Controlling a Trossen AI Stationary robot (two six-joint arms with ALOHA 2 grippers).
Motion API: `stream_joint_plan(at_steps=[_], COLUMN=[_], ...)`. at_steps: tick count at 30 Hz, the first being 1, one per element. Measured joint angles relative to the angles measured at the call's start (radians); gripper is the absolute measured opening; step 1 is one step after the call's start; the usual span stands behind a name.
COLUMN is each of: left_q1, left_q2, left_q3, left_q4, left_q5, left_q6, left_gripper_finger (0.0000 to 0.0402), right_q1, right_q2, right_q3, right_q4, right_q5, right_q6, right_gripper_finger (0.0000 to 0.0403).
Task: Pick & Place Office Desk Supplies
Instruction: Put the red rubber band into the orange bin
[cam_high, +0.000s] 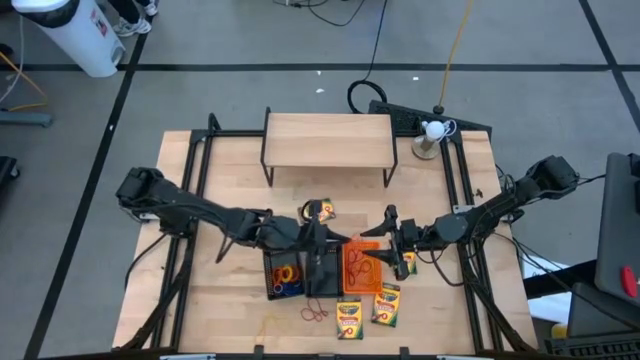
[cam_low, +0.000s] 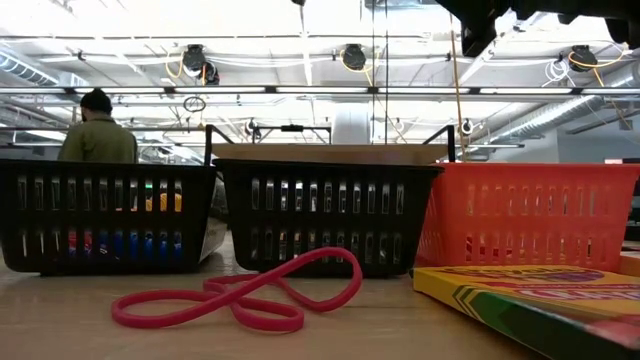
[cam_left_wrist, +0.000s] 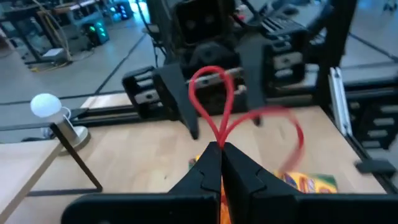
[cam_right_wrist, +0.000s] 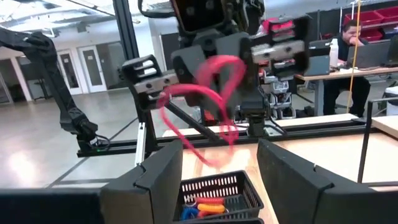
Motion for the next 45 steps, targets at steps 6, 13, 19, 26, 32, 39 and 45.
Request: stream_joint_plan(at_steps=[6,13,19,26,32,39,45], left_q1=[0.018,0.021,0.020,0.027,0.029,0.030,0.030], left_q2=[0.039,0.049,0.068,0.072,0.072,0.072,0.072], left_q3=[0.000,0.000,0.000,0.000,0.000,0.000,0.000], left_q4=[0.107,0.136,0.150,0.164,0.180,0.173,0.151], left_q5=[0.001,0.001,-0.013,-0.044,-0.057,-0.057,-0.057], left_q6=[-0.008,-0.037,-0.064,-0.074,-0.056,-0.043,-0.030], left_gripper_finger=[0.0000,0.0000,0.0000,0.0000,0.0000,0.0000,0.0004], right_q1=[0.000,0.000,0.000,0.000,0.000,0.000,0.000], right_q2=[0.000,0.000,0.000,0.000,0.000,0.000,0.000], right_q3=[0.000,0.000,0.000,0.000,0.000,0.000,0.000], right_q4=[-0.045,-0.049,-0.033,-0.024,-0.020,-0.019,-0.012], right_q5=[-0.001,-0.001,-0.001,-0.028,-0.028,-0.026,-0.025], right_q6=[-0.003,-0.034,-0.057,-0.068,-0.055,-0.051,-0.075], right_gripper_finger=[0.0197,0.0197,0.0197,0.0196,0.0188,0.0101,0.0009])
